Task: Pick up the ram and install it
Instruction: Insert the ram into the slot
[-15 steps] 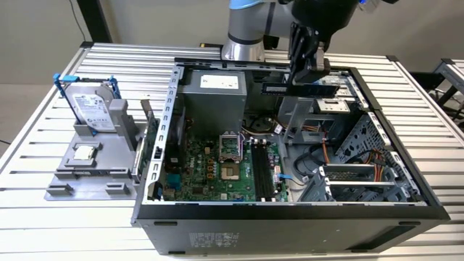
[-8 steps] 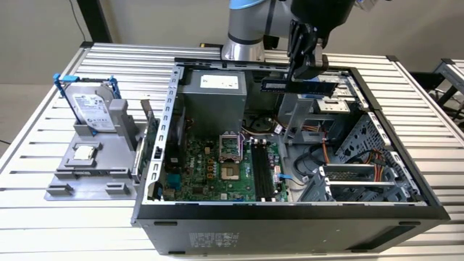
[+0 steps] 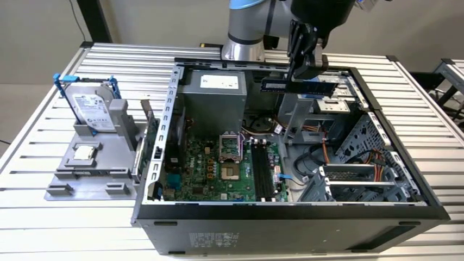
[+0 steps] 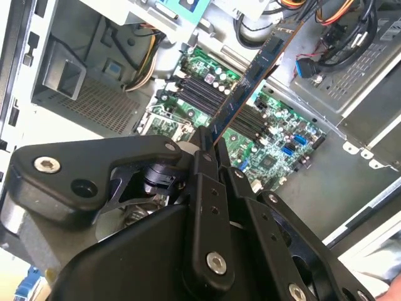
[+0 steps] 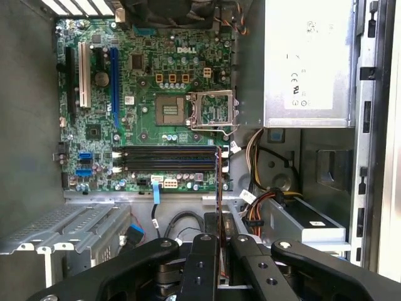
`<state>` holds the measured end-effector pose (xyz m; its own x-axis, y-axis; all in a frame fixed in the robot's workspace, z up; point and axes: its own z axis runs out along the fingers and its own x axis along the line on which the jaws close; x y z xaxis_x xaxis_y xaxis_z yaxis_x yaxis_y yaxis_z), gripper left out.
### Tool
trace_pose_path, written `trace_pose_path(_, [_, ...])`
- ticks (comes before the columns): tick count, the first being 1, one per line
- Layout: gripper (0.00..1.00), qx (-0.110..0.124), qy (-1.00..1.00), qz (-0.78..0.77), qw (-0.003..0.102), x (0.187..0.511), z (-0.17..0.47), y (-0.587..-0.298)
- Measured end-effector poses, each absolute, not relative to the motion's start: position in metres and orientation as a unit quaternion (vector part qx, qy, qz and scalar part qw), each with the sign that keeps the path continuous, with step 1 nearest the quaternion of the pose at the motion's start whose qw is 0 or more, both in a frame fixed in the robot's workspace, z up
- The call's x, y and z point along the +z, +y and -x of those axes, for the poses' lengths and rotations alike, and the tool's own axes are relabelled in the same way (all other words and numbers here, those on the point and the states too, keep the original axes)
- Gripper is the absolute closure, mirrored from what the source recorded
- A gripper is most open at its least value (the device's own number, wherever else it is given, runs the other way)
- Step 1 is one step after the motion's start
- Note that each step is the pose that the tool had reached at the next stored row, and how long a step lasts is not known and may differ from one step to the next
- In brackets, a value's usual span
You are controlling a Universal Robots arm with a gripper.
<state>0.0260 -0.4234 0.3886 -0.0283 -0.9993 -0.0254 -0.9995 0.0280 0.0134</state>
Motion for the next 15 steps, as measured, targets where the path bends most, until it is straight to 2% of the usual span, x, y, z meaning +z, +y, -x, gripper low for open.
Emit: trace_pose_path(15, [1.00,0.013,0.740,0.673,0.005,0.3886,-0.0260,-0.4233])
